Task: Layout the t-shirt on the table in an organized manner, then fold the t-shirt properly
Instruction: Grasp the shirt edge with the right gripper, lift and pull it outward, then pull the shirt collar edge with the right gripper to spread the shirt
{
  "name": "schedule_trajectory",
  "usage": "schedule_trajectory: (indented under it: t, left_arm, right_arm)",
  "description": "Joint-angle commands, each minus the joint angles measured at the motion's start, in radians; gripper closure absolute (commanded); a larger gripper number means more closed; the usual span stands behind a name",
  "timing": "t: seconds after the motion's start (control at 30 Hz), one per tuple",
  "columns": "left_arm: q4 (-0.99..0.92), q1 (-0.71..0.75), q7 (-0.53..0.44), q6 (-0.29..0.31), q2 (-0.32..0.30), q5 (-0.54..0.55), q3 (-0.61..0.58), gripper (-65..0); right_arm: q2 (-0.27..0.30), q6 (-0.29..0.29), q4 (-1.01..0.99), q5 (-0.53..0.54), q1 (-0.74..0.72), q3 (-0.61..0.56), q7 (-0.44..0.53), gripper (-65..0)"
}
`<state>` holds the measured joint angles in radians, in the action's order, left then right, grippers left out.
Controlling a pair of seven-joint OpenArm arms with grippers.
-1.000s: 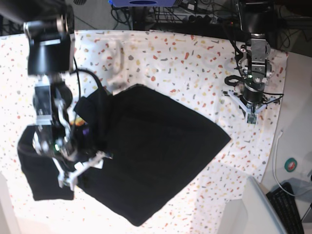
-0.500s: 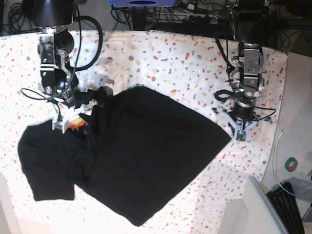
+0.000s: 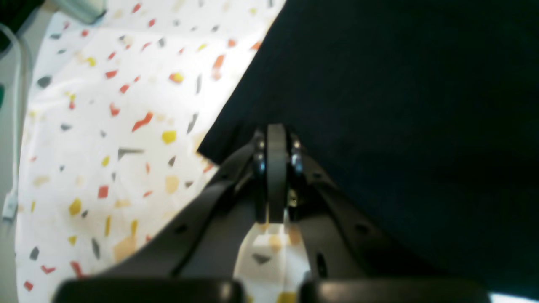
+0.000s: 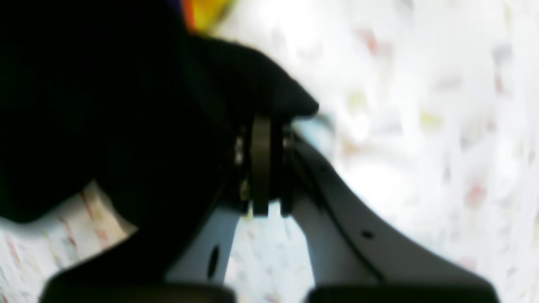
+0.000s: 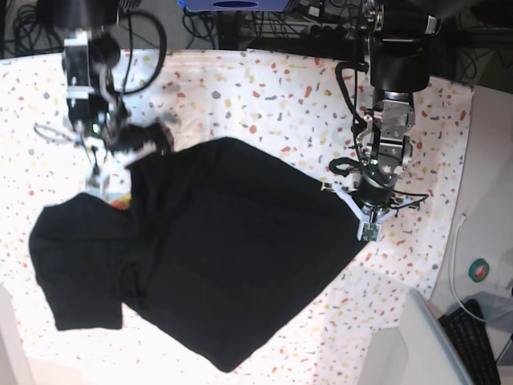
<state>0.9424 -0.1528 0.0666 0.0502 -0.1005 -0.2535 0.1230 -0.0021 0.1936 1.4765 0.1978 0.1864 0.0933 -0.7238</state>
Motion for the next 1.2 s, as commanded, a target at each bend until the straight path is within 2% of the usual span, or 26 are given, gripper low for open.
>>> schedule_trajectory:
  t: [0.0,0.17,0.33,0.63,0.7,0.77,0.8,0.9,0.97,1.07,1.1,1.17]
  left_arm:
    - [0.013,-0.020,-0.021,-0.011,-0.006,0.004,0.000,0.0]
    - [0.043,0.012,-0.021,-0.011,-0.008,0.004,0.002,0.0]
    - [0.066,0.038,-0.021,-0.011,-0.005,0.004,0.002,0.0]
    - [0.092,-0.021,-0.015,-0.011,0.071,-0.005,0.002,0.0]
    - [0.076,-0.043,-0.020,-0.011,0.091,-0.005,0.000,0.0]
    - [0.043,-0.074,-0.021,-0.011,0.114,-0.007,0.000,0.0]
    - [0.020,-0.089,-0.021,-0.011,0.121,-0.007,0.000,0.0]
    - [-0.064,-0.133,-0.023,-0.013,0.134,-0.007,0.000,0.0]
    - [-0.125,-0.156,-0.024,-0.013,0.134,-0.007,0.000,0.0]
    - [-0.201,-0.170,-0.046,-0.031,0.129,-0.007,0.000,0.0]
    - [-0.224,-0.170,-0.077,-0.048,0.127,-0.008,0.000,0.0]
    - [-0.268,-0.166,-0.139,-0.066,0.127,-0.046,-0.001,0.0]
  right_arm:
    - [0.004,0.000,0.063,-0.007,0.023,0.018,-0.004,0.0]
    - [0.020,0.000,0.230,-0.007,0.178,0.075,-0.053,0.0]
    - [0.023,0.000,0.261,-0.007,0.262,0.082,-0.059,0.0]
    - [0.020,-0.001,0.284,-0.001,0.336,0.132,-0.070,0.0]
    - [0.018,-0.047,0.287,0.071,0.327,0.130,-0.128,0.0]
    - [0.023,-0.141,0.289,0.185,0.301,0.139,-0.216,0.0]
    - [0.024,-0.167,0.293,0.228,0.289,0.147,-0.256,0.0]
    - [0.018,-0.168,0.408,0.274,0.304,0.214,-0.299,0.0]
    - [0.011,-0.168,0.501,0.277,0.336,0.260,-0.274,-0.2]
    - [0.011,-0.168,0.522,0.271,0.335,0.329,-0.141,0.0]
    - [0.020,-0.168,0.494,0.269,0.308,0.343,-0.090,0.0]
    - [0.084,-0.170,0.387,0.265,0.233,0.343,-0.007,0.0]
